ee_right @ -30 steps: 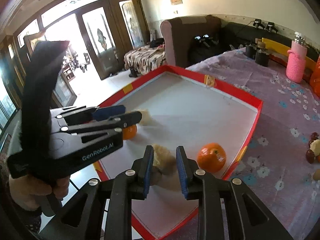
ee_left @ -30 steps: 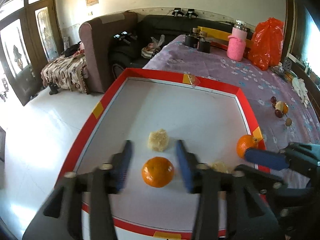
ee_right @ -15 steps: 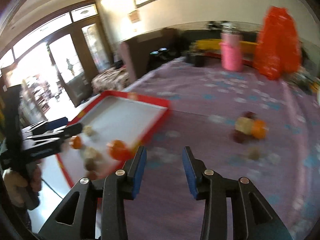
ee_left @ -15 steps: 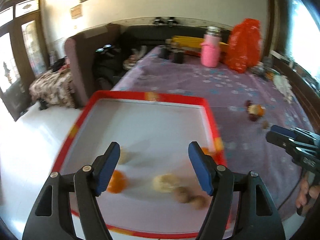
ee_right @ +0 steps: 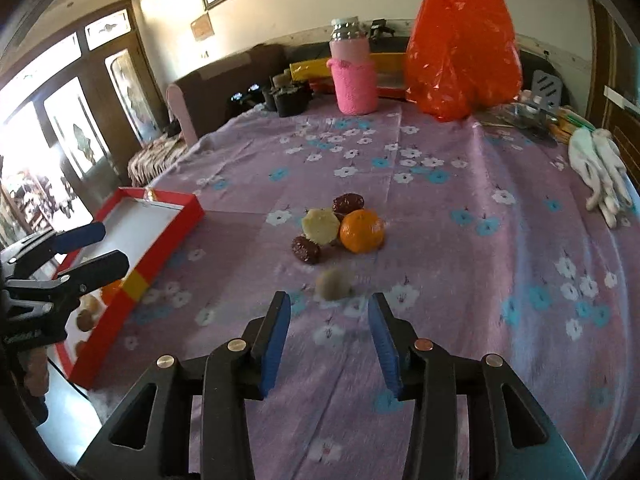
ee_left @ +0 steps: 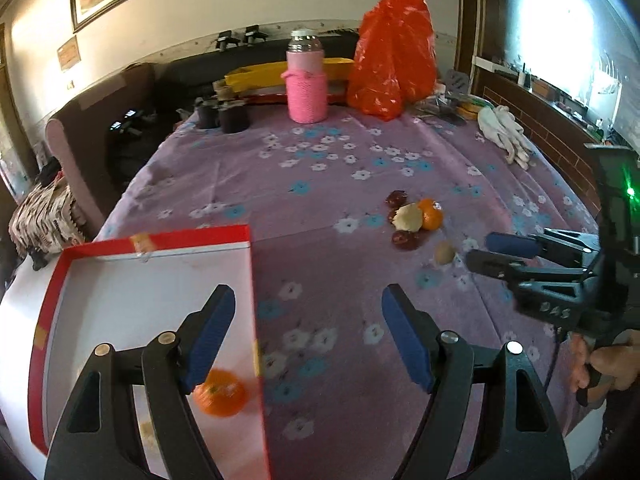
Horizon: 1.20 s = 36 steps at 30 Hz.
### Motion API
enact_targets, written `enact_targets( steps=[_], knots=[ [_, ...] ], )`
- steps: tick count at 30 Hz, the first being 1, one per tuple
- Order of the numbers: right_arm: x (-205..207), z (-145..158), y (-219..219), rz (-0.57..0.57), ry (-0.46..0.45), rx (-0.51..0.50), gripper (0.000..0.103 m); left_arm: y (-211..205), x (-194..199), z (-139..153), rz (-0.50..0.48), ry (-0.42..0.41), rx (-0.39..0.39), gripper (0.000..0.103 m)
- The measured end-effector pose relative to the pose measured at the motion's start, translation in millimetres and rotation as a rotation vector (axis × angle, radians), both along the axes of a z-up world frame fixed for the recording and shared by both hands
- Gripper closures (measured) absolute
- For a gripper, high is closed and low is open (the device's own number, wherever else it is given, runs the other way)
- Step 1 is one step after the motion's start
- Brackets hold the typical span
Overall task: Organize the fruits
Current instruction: 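Return the right tool to the table and grasp a third brown kiwi, then grasp a pale cake piece with the left tool while the right tool holds its kiwi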
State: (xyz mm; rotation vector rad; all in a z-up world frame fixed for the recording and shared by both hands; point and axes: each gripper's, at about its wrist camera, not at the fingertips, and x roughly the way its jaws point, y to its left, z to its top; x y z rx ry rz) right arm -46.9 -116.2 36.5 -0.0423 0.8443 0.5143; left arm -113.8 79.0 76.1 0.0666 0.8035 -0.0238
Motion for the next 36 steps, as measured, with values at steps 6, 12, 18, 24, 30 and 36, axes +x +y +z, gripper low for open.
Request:
enact_targets(
  steps=[6, 12, 18, 24, 30, 36],
  knots=[
    [22.1, -11.7, 23.9, 0.039, 0.004, -0.063, 0.061, -5.8, 17.6, -6.5, -0.015, 0.033, 0.010, 0.027],
    [32.9, -29.4, 35.9, 0.043, 0.034, -0.113, 0.077, -5.5, 32.3, -4.3, -0.019, 0.030, -0.024, 0.027],
    [30.0, -32.4, 28.2, 0.043, -0.008, -0.135, 0.080, -25.6, 52.2, -7.7, -0.062, 0.029, -0.007, 0.027],
    [47.3, -21.8, -30.5, -0.083, 0.004, 0.059, 0.079, -63.5, 85.3, -21.1, -0.126, 0.055, 0.012, 0.027],
    [54.6, -22.2, -62.1, -0.153, 0.035, 0.154, 0.079, -91.2, 110.8, -37.7, -0.169, 0.087, 0.045, 0.027],
    [53.8, -16.9, -66.7, -0.144, 0.039, 0.207, 0.079, -92.5, 123.2, -52.5, -0.174, 0.140, 0.036, 0.055]
  ],
)
